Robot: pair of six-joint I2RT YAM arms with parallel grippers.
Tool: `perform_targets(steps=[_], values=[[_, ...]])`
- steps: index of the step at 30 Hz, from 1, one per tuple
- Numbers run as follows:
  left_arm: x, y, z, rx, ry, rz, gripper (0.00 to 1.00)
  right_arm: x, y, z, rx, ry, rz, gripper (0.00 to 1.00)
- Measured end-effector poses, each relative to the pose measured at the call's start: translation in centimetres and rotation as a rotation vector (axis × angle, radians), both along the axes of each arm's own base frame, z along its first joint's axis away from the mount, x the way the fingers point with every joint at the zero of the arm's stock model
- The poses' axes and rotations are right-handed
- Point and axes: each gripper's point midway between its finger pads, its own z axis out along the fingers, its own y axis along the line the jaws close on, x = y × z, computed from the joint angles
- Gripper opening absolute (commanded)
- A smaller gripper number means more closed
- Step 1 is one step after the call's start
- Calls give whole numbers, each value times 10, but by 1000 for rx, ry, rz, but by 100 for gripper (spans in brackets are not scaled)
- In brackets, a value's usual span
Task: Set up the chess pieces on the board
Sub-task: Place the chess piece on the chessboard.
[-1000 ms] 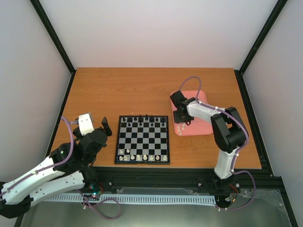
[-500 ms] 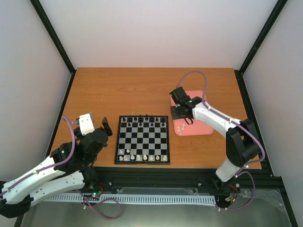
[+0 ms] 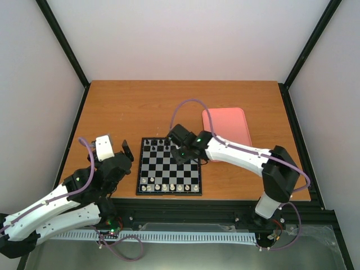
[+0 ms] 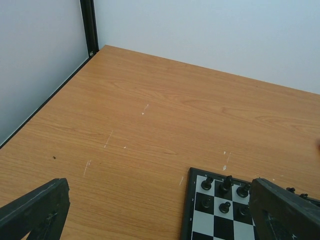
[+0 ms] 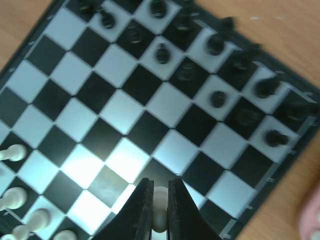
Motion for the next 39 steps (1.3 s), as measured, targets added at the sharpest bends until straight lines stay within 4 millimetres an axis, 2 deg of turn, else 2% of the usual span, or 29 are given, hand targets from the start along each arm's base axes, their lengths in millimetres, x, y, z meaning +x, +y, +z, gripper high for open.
perform_targets(steps=[7, 16, 23, 32, 39], values=[[-1, 2, -1, 9, 5, 4, 100, -37, 56, -21, -15, 55, 148, 4], [-1, 2, -2, 6, 6, 6, 100, -64, 99, -30, -10, 94, 246, 4], [-1, 3, -1, 2, 4, 5, 100, -88, 105, -43, -40, 133, 291, 4], [-2, 3, -1, 0, 2, 5, 100, -92, 105, -48, -50, 146, 292, 4], [-2, 3, 0, -5, -1, 5, 100, -92, 105, -61, -71, 161, 293, 5]])
